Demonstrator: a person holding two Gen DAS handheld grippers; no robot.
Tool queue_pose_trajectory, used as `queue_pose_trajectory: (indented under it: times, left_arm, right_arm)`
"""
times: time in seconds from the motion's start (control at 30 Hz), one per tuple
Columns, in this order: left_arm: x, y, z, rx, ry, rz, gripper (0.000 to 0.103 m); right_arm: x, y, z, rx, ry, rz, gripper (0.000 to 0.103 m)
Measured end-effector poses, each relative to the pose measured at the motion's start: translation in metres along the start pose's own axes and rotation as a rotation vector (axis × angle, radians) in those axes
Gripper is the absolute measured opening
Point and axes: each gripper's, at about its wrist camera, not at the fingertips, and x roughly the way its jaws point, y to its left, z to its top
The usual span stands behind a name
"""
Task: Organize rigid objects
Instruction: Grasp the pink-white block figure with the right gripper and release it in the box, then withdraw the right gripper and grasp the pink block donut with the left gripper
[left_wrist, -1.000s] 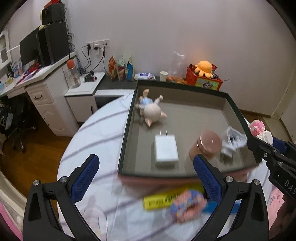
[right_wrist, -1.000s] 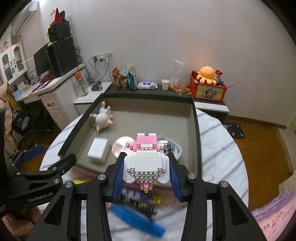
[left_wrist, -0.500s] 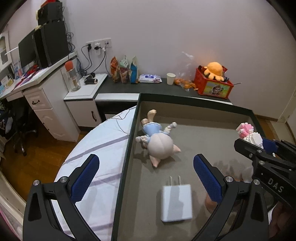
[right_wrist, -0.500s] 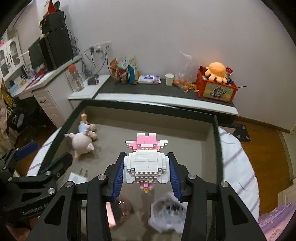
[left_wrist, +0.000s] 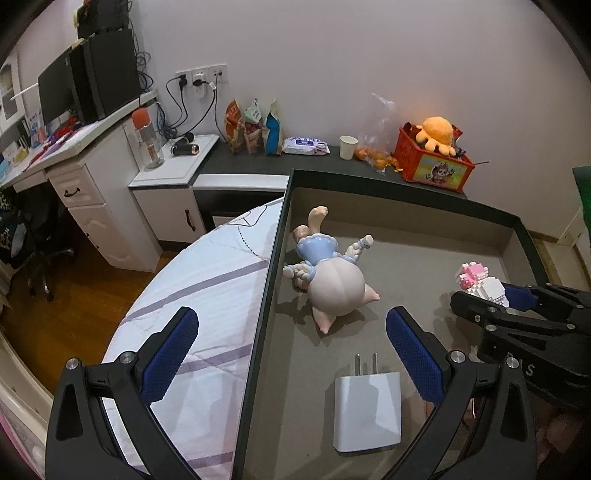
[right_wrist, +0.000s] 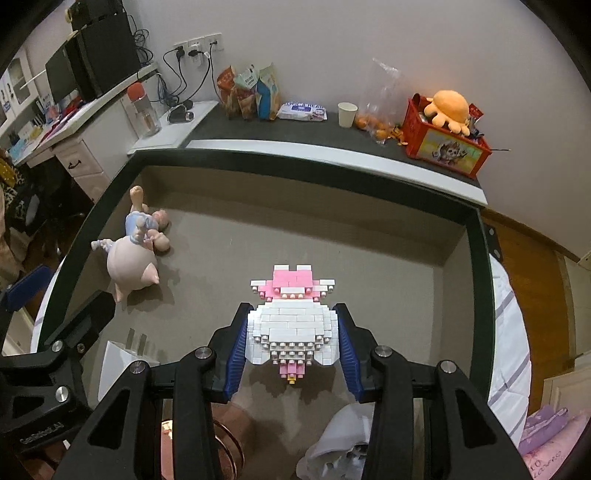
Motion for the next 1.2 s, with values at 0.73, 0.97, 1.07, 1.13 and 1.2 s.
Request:
queue_pose_trajectory:
  times: [0.73,0.97,1.07,1.13,1.2]
  left_arm:
    - [-0.101,0.007,-0.032,-0.002,-0.122,-0.021,0.103]
    - [-0.129,0.005,-0.062,0.015,-0.117,-0.022,0.103]
    - [-0.136,0.001,-0.077,0.032,-0.104,-0.022,0.103]
    - [-0.14,-0.001,-0.087,0.04,-0.092,-0.027,0.103]
    - [-0.145,-0.003,-0.097,0.045,-0.086,-0.028,0.103]
  right_arm:
    - [-0.111,-0.012,-0.042,0.155,-0.28,0.037,0.103]
    - [-0.142,-0.029,-0.091,0.209,-0.306,0.042,0.103]
    - [-0.149,-0.032,-0.115,0.219,-0.293,0.041,0.103]
    - [-0.151,-0.034,-0.129,0.229,-0.282,0.045,0.103]
    - [-0.152,-0.036,-0.145,0.241,-0.27,0.047,0.103]
